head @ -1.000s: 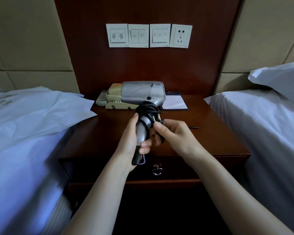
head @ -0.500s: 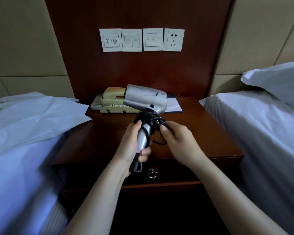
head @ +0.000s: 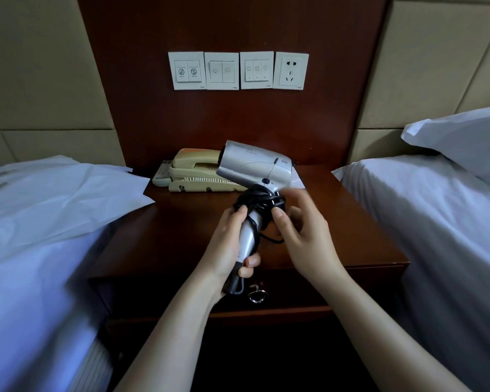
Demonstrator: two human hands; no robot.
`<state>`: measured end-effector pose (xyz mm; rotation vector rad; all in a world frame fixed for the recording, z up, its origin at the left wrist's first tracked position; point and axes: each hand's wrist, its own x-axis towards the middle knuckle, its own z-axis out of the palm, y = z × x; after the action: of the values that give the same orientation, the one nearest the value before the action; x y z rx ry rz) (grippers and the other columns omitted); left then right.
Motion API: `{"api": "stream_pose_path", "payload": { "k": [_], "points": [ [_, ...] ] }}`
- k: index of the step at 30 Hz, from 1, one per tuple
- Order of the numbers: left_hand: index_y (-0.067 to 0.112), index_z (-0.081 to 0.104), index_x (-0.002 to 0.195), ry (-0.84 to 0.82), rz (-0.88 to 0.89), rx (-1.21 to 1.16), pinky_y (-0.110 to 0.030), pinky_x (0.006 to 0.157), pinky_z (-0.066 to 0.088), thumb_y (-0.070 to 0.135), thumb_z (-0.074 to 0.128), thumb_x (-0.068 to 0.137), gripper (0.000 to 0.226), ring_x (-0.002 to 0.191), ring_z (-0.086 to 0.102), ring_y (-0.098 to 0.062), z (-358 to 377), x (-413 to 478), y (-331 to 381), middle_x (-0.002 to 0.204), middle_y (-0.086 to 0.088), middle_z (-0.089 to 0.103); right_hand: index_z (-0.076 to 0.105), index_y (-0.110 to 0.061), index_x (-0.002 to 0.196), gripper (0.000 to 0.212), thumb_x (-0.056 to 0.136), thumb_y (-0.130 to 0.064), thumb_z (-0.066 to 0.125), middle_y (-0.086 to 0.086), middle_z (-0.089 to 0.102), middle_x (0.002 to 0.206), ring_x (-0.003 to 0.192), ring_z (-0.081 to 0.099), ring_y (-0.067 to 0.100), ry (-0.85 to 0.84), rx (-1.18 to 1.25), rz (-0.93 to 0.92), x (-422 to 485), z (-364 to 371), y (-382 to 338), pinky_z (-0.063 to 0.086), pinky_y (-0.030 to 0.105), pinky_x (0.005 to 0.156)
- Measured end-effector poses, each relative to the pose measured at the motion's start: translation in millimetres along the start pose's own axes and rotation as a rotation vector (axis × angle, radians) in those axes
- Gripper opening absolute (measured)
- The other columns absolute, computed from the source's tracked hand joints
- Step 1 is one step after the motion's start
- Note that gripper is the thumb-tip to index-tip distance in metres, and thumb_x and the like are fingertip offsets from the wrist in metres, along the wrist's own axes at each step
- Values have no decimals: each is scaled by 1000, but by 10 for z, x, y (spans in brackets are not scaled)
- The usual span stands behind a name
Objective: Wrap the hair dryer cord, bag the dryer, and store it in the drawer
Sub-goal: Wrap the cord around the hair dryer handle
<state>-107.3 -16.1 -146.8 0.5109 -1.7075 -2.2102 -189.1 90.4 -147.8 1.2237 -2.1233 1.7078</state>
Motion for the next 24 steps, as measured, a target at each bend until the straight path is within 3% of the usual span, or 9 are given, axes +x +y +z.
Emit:
{"api": "stream_pose_path", "payload": {
  "k": [2, 5, 10, 16, 19, 21, 24],
  "points": [
    [20, 47, 120, -11, -3, 11, -13, 32, 23, 45, 37, 97, 35, 37, 37, -10, -5, -4, -7, 90, -3, 53, 51, -17, 111, 19, 93, -23, 54, 5, 64, 79, 71, 59, 14, -7, -14, -22, -13, -5, 1, 46, 31, 66],
    [23, 51, 121, -23, -8, -7, -13, 31, 24, 53, 36, 95, 42, 37, 38, -10, -11, -4, -30, 93, -4, 57, 49, -15, 109, 21, 92, -23, 55, -2, 66, 81, 73, 60, 9, -8, -49, -58, -28, 2, -8, 43, 20, 61],
    [22, 54, 124, -37, -55, -104, -12, 31, 22, 56, 31, 95, 51, 34, 38, -9, -31, -2, -47, 99, -6, 62, 47, -14, 110, 30, 88, -30, 60, -2, 68, 87, 70, 63, 12, -30, -162, -138, 6, -43, 10, 46, 24, 62],
    [21, 51, 122, -43, -64, -119, -16, 34, 22, 42, 41, 97, 35, 31, 37, -12, -34, 120, -87, 111, -15, 58, 54, -11, 99, 40, 80, -45, 63, -8, 56, 64, 61, 53, 9, 65, -216, -189, 26, -80, 90, 38, 14, 53],
    [17, 51, 118, -43, -35, -142, -16, 35, 21, 38, 43, 96, 31, 30, 36, -12, -9, 159, -105, 108, -17, 56, 60, -8, 96, 46, 79, -50, 56, -7, 53, 78, 70, 52, 10, 162, -314, -260, 54, -87, 117, 45, 25, 62],
    [20, 52, 119, -65, -51, -146, -17, 34, 21, 40, 42, 96, 32, 31, 37, -12, 1, 166, -118, 115, -19, 57, 61, -5, 94, 45, 80, -47, 59, -2, 52, 92, 81, 55, 20, 199, -348, -323, 67, -100, 128, 47, 30, 68],
    [23, 53, 124, -98, -116, -180, -16, 33, 19, 44, 42, 96, 38, 31, 35, -10, 27, 151, -143, 131, -20, 56, 60, 0, 92, 48, 84, -47, 57, 8, 59, 89, 77, 57, 23, 215, -406, -411, 59, -126, 148, 46, 28, 66]
  ]
}}
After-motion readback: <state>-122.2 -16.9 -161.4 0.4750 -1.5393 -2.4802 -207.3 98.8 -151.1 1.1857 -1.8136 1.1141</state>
